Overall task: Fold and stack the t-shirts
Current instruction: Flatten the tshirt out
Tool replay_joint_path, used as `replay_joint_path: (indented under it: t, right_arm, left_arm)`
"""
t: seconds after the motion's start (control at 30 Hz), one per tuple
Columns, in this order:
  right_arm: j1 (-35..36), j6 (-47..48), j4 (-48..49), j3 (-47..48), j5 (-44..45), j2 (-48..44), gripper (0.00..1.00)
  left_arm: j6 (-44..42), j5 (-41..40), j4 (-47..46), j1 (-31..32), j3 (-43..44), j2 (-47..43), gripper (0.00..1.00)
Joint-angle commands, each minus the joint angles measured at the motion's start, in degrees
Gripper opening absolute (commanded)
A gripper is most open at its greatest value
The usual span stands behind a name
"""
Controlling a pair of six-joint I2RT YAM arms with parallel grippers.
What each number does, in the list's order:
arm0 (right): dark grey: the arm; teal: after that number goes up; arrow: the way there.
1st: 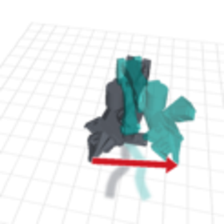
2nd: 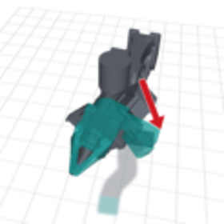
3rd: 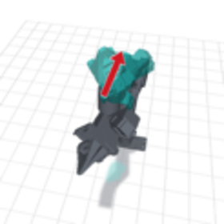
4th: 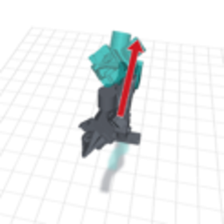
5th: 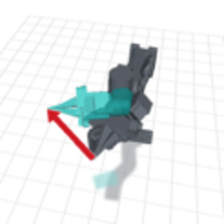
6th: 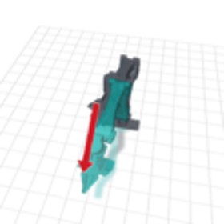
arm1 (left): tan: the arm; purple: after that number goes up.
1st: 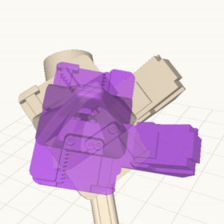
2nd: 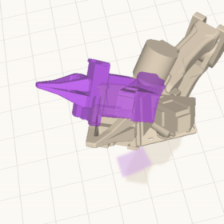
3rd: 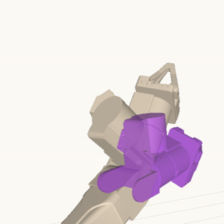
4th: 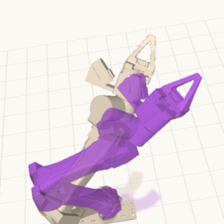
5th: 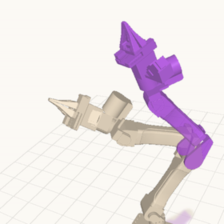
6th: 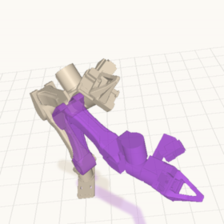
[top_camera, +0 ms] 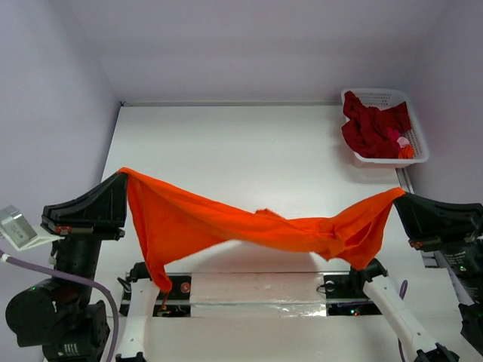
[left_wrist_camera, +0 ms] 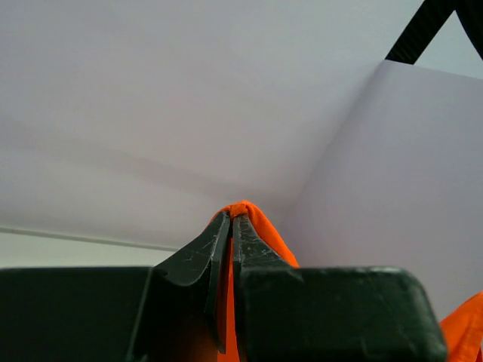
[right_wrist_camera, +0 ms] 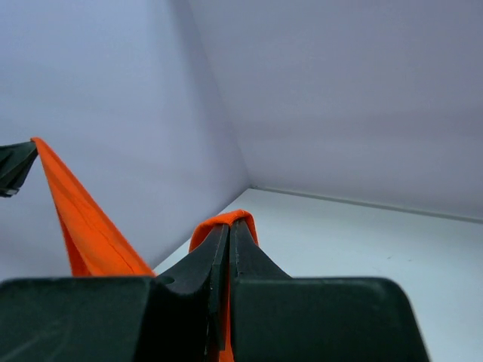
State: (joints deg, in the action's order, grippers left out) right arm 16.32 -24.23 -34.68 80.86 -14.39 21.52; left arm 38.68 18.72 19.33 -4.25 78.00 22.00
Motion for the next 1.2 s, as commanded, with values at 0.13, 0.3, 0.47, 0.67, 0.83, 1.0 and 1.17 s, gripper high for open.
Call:
replay_joint_path:
  t: [0.13,0.3,0.47,0.67,0.83,1.0,1.17]
  right_arm:
    - [0.03,1.20,4.61,4.66,2.26,6.85,0.00]
    - [0.03,1.82,8.04,4.21,8.58,14.94,0.00]
    - [0.03,0.24,9.45,7.03,11.14,29.61,0.00]
    - [0.03,0.41,9.28,16.49,12.81,45.97,0.00]
    - [0.03,0.94,4.98,25.92,11.84,51.78,0.00]
    - [0.03,0.41,4.53,23.83,9.91,46.78,0.00]
    - [0.03,-0.03,4.62,16.36,9.03,38.09,0.00]
  left_arm:
    - [-0.97,-2.81,-1.75,-0.32,5.69,7.51,0.00]
    - [-2.20,-4.13,-6.92,-0.32,-0.82,14.99,0.00]
    - [-1.67,-5.62,-13.35,-0.32,-6.54,26.76,0.00]
    - [-1.67,-5.63,-16.35,-0.32,-3.21,37.32,0.00]
    - [-2.38,-4.22,-14.41,-0.32,1.80,39.53,0.00]
    - [-3.78,-3.87,-11.17,-0.32,1.90,34.26,0.00]
    - [-4.22,-2.82,-7.74,-0.32,1.90,25.74,0.00]
